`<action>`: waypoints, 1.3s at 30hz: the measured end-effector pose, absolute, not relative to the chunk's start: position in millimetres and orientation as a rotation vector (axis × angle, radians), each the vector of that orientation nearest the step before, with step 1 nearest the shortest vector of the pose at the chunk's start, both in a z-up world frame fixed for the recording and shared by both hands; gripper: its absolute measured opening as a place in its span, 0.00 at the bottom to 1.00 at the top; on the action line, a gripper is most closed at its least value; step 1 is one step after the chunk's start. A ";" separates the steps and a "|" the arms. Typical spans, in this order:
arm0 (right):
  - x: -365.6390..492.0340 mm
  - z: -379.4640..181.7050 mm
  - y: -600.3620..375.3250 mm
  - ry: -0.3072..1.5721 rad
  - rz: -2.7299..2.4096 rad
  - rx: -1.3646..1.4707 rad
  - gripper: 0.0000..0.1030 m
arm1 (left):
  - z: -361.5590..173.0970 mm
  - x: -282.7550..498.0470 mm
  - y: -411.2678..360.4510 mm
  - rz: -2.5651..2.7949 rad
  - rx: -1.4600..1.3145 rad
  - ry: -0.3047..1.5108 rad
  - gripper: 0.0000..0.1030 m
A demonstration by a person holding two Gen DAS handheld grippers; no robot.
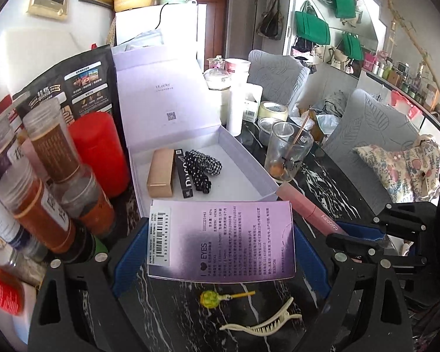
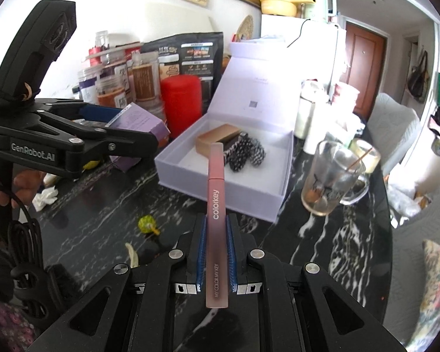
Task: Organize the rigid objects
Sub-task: 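Carry the purple card box and pink lipstick with both tools toward the white box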
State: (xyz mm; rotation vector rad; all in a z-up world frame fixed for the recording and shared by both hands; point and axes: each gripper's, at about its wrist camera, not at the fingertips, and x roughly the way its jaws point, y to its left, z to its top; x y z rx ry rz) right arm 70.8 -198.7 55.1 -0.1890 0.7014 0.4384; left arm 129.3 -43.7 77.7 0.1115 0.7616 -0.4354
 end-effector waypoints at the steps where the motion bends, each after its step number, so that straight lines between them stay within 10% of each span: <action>1: 74.0 57.6 -198.9 0.697 0.438 -0.191 0.13 | 79.6 132.6 -44.2 -0.436 0.114 0.760 0.90; 39: 203.8 84.0 -198.5 0.637 0.399 -0.190 0.13 | 101.1 264.7 -61.3 -0.387 0.101 0.679 0.90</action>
